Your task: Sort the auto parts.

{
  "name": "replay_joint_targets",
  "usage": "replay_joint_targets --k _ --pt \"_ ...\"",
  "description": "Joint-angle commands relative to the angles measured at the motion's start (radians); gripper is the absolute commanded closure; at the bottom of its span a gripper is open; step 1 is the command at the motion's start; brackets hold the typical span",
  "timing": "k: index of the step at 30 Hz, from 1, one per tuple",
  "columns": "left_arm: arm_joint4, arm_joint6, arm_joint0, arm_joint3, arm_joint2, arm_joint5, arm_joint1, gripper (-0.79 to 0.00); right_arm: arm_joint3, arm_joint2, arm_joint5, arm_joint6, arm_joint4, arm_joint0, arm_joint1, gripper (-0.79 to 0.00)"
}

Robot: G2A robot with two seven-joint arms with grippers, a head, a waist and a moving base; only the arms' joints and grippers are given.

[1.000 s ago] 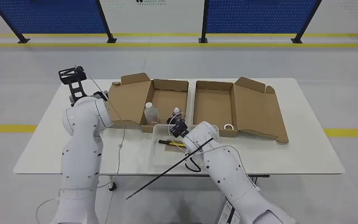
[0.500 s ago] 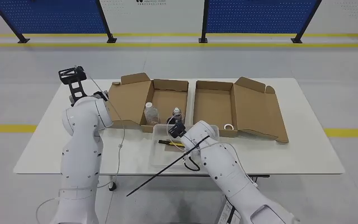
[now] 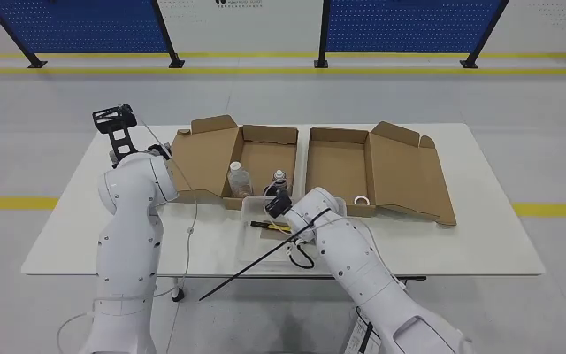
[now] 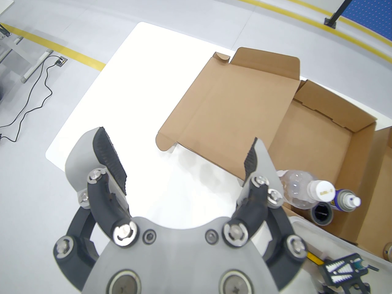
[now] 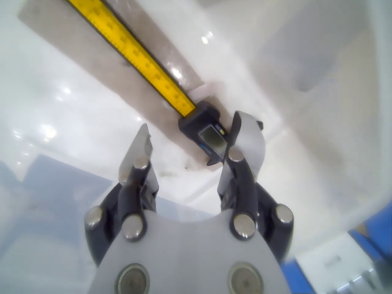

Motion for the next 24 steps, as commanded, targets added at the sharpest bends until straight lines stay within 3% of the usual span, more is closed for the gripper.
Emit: replay_joint_targets --k 1,4,12,16,24 --pt "0.0 0.0 0.0 0.0 0.0 0.0 0.0 -0.785 0.002 0.002 -0.004 0.001 0.022 0.0 -0.001 -0.425" --pt "0.0 0.0 0.0 0.0 0.0 0.0 0.0 -0.785 0.002 0.003 -0.012 0.017 0.048 0.001 -0.002 -0.388" --pt "0.0 0.0 0.0 0.0 0.0 0.0 0.0 -0.785 -0.06 0.014 -0.042 0.071 0.15 -0.015 -0.001 -0.425" --pt "0.0 0.0 0.0 0.0 0.0 0.0 0.0 -0.785 -0.08 0.008 -0.041 0.071 0.148 -0.014 0.005 -0.48" --pt "0.0 0.0 0.0 0.0 0.0 0.0 0.0 -0.785 -0.05 -0.03 -0.026 0.071 0.062 0.007 0.012 -0.499"
